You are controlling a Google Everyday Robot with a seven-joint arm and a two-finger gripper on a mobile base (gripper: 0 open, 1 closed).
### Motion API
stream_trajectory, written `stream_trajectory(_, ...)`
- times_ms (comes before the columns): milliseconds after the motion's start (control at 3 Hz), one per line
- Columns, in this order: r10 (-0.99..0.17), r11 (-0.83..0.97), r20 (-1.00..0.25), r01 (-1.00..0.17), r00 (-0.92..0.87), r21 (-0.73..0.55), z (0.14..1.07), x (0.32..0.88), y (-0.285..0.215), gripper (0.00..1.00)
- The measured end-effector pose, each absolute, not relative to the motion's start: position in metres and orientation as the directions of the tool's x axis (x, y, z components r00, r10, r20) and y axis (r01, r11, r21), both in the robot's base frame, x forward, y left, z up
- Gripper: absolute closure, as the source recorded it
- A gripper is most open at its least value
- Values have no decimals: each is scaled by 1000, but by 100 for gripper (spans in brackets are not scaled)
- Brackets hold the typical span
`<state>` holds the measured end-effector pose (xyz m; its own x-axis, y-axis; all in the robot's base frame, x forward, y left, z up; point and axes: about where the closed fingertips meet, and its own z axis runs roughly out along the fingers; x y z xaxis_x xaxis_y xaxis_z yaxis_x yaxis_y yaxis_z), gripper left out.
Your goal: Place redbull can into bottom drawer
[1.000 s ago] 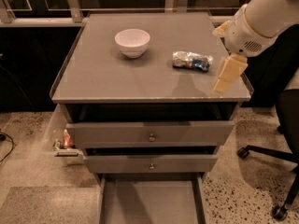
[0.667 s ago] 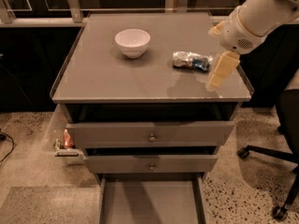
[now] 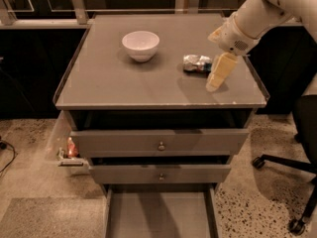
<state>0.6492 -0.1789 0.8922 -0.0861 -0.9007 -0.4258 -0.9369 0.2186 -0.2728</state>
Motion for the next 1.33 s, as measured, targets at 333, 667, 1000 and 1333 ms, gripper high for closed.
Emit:
stream_trajectory(333,-897,210,-434,-946,-85,-248,879,670,-174,0)
stream_trajectory(667,-894,214,-438,-948,-93,-236,872,688,-177,0)
stream_trajectory(1000,-890,226,-443,-948,-106,-226,864,701,-184,0)
stream_trajectory(1333,-885,244,-447,-948,-131,-206,855,710,-196,0)
